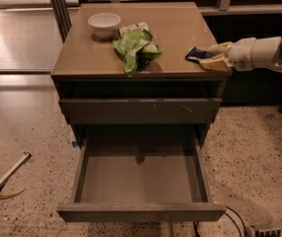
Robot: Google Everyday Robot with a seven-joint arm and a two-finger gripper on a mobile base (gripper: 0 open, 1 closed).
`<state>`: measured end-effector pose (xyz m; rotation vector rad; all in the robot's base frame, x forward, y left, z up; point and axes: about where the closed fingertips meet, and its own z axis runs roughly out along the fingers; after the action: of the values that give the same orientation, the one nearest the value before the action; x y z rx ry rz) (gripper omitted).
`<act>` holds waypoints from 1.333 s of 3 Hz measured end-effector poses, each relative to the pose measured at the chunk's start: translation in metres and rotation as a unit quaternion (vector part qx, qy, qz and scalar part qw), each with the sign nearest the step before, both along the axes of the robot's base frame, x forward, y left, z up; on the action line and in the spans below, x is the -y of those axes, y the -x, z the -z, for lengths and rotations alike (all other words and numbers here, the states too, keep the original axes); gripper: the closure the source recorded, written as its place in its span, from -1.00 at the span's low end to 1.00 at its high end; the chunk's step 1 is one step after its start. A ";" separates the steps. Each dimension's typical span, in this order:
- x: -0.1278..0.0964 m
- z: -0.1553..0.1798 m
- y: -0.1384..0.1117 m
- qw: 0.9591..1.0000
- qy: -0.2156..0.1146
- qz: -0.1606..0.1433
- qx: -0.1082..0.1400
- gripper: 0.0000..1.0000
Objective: Pick rxbar blueberry from middle drawer and place on counter
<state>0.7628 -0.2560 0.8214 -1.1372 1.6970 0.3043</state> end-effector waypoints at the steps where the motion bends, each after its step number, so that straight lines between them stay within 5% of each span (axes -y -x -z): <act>1: 0.000 -0.005 0.000 1.000 -0.001 0.001 0.000 0.16; 3: 0.001 -0.004 -0.004 1.000 -0.013 0.004 -0.006 -0.77; 4: 0.000 -0.004 -0.004 1.000 -0.013 0.004 -0.006 -1.00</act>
Offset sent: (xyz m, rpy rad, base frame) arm 0.0151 -0.0125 -0.0069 0.0972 0.0436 -0.0410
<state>0.7667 -0.2565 0.8250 -1.1115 1.7030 0.3280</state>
